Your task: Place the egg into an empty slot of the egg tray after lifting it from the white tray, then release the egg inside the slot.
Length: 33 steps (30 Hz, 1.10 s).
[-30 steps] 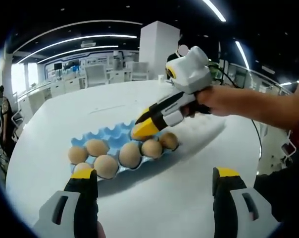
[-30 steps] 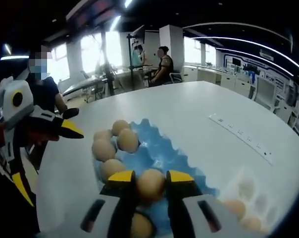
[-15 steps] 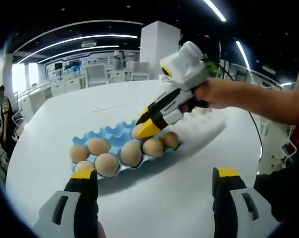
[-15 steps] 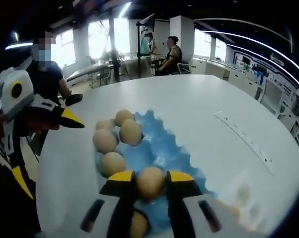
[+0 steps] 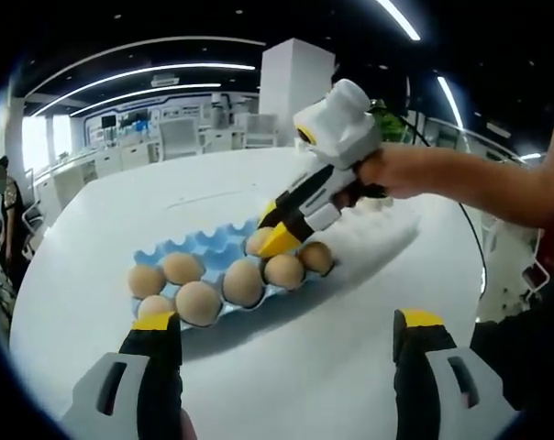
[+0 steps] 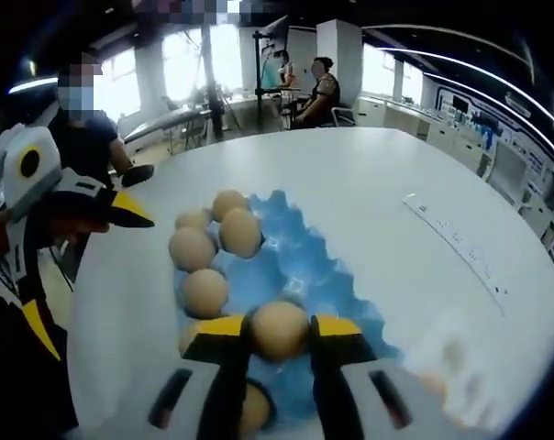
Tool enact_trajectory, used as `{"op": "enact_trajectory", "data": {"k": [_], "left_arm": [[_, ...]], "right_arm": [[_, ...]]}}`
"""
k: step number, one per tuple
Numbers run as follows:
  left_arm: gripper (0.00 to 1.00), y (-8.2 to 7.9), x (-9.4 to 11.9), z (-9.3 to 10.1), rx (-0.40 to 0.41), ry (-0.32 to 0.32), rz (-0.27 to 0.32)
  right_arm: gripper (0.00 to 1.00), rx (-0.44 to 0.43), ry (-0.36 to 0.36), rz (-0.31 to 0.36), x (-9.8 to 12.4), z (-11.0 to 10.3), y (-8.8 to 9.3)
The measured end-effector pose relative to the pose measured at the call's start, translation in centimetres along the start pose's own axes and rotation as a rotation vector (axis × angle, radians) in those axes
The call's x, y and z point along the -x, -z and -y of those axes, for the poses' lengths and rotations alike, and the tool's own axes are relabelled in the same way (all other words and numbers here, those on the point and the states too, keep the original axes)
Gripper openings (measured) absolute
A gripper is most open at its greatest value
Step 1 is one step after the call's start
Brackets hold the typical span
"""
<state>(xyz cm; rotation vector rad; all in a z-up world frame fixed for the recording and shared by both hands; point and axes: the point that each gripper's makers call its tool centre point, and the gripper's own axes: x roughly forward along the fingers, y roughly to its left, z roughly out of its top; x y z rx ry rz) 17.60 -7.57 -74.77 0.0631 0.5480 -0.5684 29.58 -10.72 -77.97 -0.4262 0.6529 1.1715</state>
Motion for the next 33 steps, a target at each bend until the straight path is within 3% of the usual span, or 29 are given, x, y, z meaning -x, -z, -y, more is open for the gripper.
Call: {"op": "enact_trajectory", "data": {"k": [8, 18, 33], "left_arm": [[0.97, 0.0, 0.2, -0.2, 0.002, -0.005, 0.003], [0.97, -0.1, 0.2, 0.0, 0.0, -0.001, 0.005], [0.97, -0.3, 0.4, -0.6, -0.003, -0.009, 0.011]], "right_arm": [[0.26, 0.071, 0.021, -0.019, 0.2, -0.3, -0.1], [0.26, 0.054, 0.022, 0.038, 1.4, -0.2, -1.8], [0.26, 0.096, -0.002, 0.05, 0.5, -1.4, -3.7]]}}
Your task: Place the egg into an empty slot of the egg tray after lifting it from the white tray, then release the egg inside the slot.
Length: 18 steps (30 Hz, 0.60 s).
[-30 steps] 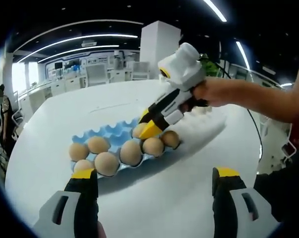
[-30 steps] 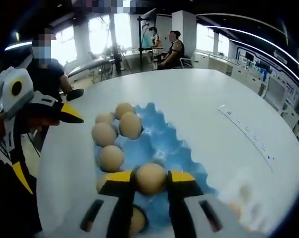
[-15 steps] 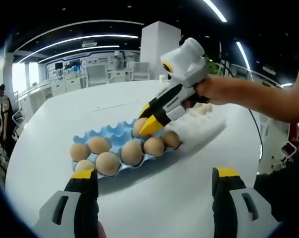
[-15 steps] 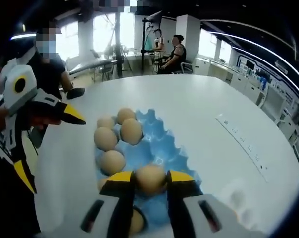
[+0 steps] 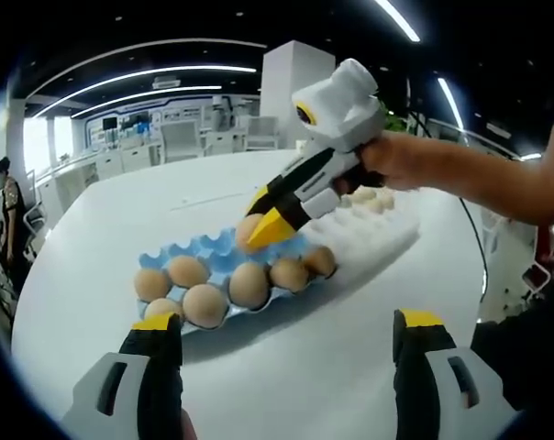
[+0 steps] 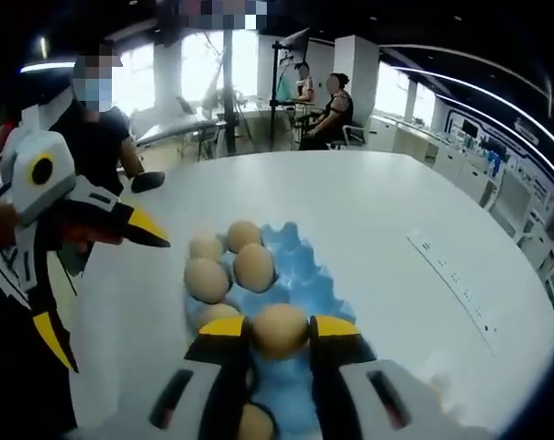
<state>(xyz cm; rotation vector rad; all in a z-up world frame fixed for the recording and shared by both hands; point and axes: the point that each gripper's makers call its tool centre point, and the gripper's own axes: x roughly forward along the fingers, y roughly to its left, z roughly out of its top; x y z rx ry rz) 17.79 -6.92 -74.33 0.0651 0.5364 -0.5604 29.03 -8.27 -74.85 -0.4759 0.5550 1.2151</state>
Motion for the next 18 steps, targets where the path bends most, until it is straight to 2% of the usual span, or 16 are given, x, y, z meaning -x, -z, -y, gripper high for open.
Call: {"op": "enact_trajectory", "data": {"k": [9, 18], "left_arm": [[0.97, 0.3, 0.3, -0.4, 0.007, -0.011, -0.003], [0.97, 0.7, 0.8, -1.0, 0.016, -0.024, -0.007]], "right_arm": [[0.26, 0.019, -0.024, -0.018, -1.6, -0.3, -0.3], [0.26, -0.054, -0.041, -0.035, -2.9, 0.0, 0.1]]}}
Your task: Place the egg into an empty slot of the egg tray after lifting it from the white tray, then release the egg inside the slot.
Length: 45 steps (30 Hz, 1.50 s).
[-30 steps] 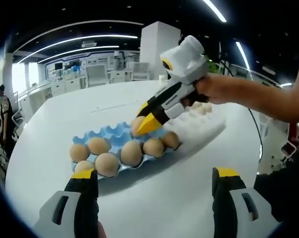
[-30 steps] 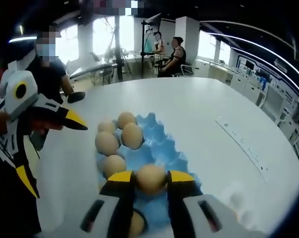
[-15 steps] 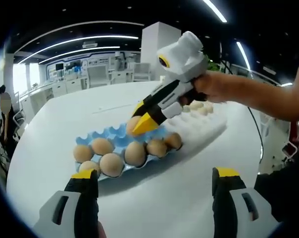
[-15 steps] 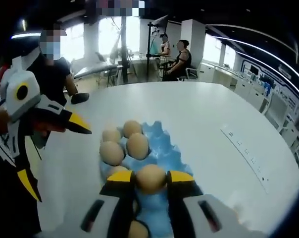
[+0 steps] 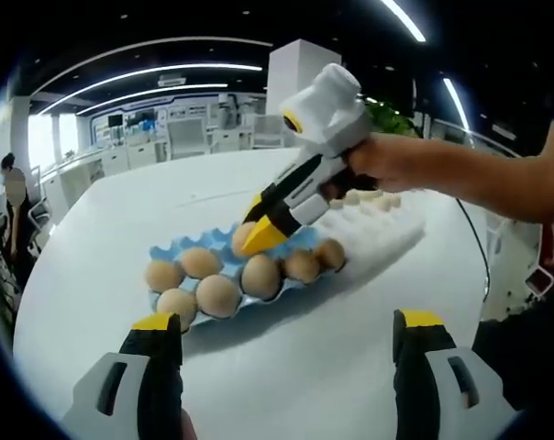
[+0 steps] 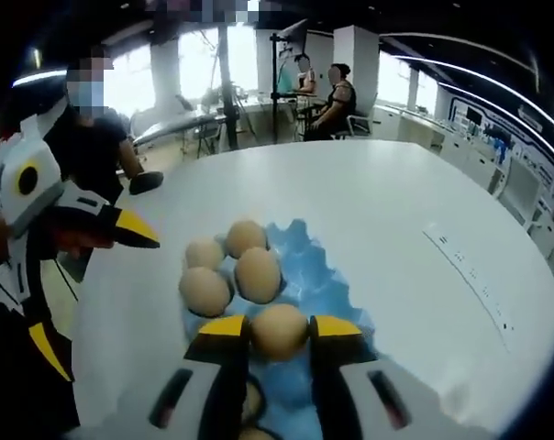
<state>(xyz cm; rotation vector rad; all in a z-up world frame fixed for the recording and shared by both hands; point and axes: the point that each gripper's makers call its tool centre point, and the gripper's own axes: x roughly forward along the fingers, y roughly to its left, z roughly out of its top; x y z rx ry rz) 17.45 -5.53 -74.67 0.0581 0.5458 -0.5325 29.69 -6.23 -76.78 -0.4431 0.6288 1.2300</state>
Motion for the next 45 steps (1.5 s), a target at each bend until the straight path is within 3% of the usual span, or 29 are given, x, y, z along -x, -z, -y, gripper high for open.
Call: {"op": "enact_trajectory", "data": {"k": [20, 28, 39, 45], "left_arm": [[0.97, 0.6, 0.1, -0.3, 0.003, -0.004, -0.015], [0.97, 0.4, 0.1, 0.0, 0.0, 0.0, -0.014], [0.98, -0.3, -0.3, 0.5, -0.018, 0.01, -0.013], [0.98, -0.9, -0.3, 0.9, -0.026, 0.016, -0.002]], "right_arm": [[0.27, -0.113, -0.049, -0.022, -1.1, -0.1, 0.4], [0.3, -0.091, -0.066, -0.007, -0.6, -1.1, -0.2], [0.3, -0.03, -0.023, 0.053, 2.0, -0.2, -1.4], [0.3, 0.077, 0.024, 0.096, 3.7, 0.7, -1.7]]}}
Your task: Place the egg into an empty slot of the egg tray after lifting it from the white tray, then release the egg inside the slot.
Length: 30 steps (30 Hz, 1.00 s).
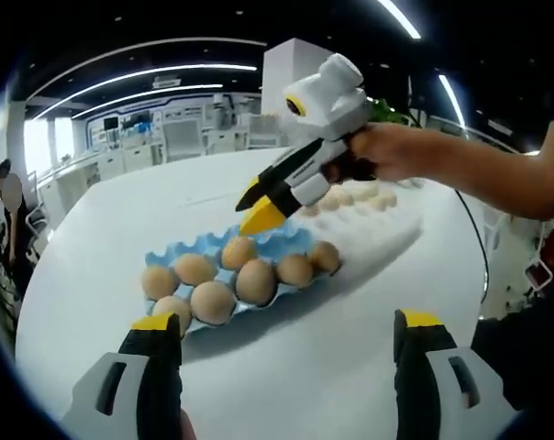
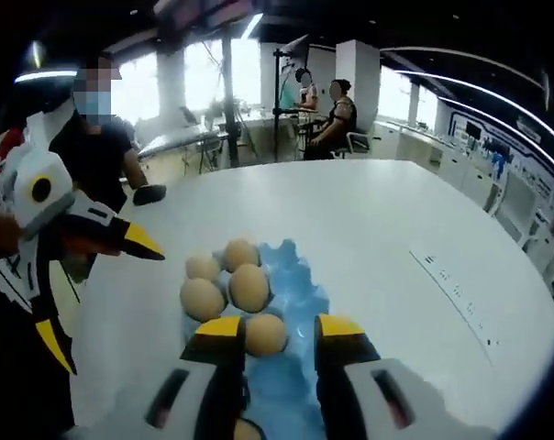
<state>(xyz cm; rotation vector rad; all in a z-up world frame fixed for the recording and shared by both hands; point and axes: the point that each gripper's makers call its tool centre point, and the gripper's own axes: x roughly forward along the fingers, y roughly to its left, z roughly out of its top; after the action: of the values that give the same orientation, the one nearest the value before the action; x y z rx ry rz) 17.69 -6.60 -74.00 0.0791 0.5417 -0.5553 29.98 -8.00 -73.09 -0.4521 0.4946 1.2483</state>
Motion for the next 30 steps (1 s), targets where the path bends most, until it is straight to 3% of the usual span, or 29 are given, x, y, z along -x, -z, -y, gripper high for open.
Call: {"op": "enact_trajectory", "data": {"k": [11, 17, 30], "left_arm": [[0.98, -0.8, -0.6, 1.0, -0.02, 0.021, 0.005], [0.98, -1.1, -1.3, 1.8, -0.035, 0.042, -0.001], [0.98, -1.6, -2.5, 3.3, -0.046, 0.08, 0.005]], "right_arm": [[0.3, 0.022, 0.066, -0.002, 2.8, 1.6, 1.5], [0.3, 0.027, 0.109, -0.015, 4.3, 2.6, 3.2], [0.3, -0.001, 0.139, -0.023, 6.9, 3.4, 5.6]]}}
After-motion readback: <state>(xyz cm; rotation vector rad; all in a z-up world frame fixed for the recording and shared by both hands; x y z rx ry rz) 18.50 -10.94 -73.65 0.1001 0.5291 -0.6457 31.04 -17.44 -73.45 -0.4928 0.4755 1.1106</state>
